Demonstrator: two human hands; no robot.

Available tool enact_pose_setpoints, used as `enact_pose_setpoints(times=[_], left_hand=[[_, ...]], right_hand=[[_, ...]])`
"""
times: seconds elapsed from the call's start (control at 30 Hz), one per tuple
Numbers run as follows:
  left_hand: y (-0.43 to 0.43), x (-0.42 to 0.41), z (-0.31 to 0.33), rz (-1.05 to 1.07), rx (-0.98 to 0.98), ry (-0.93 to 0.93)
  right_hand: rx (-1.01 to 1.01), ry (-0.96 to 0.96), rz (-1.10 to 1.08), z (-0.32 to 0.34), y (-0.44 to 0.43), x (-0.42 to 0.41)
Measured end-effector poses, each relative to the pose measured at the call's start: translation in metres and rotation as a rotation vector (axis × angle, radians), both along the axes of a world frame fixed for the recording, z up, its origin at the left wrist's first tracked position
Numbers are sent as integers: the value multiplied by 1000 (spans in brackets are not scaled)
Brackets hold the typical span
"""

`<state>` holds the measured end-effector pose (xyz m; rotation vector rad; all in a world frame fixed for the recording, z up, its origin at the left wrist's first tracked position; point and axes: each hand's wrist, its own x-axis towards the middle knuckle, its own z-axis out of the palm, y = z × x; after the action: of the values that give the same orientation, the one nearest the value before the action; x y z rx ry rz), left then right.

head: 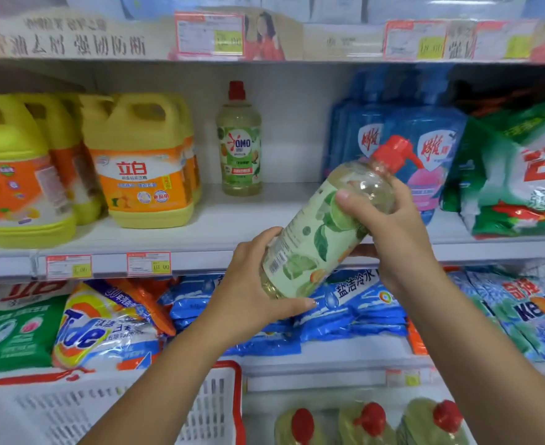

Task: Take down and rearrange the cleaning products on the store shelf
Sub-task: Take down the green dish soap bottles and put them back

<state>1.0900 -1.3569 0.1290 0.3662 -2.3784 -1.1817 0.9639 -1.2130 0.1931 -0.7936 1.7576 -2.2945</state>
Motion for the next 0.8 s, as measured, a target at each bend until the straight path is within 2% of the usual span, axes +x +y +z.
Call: enact_pose_setpoints(times=[0.1, 0.17, 0.27, 0.37, 0.47, 0.53, 0.6, 0.67, 0.8], left_hand=[[-7, 3, -1, -133, 199, -135], [-13, 5, -2, -248, 318, -189], [-19, 10, -3, -315, 454, -129], [-17, 9, -4, -151, 390, 6], [-1, 4, -2, 69, 182, 111], [2, 2, 2, 145, 43, 114], [-7, 5, 9, 82, 15, 70], [-18, 11, 14, -59, 87, -39], [-22, 16, 9, -367, 434, -150]], right_hand=[[57, 114, 64, -6, 3, -4], [44, 91, 151, -11, 3, -6], [-22, 32, 304, -14, 2, -9], [2, -5, 284, -12, -2, -9], [186, 173, 87, -4, -5, -7], [127, 177, 7, -4, -5, -7], [53, 141, 16, -5, -4, -10], [24, 107, 91, -7, 0, -15], [15, 87, 253, -8, 6, -19]])
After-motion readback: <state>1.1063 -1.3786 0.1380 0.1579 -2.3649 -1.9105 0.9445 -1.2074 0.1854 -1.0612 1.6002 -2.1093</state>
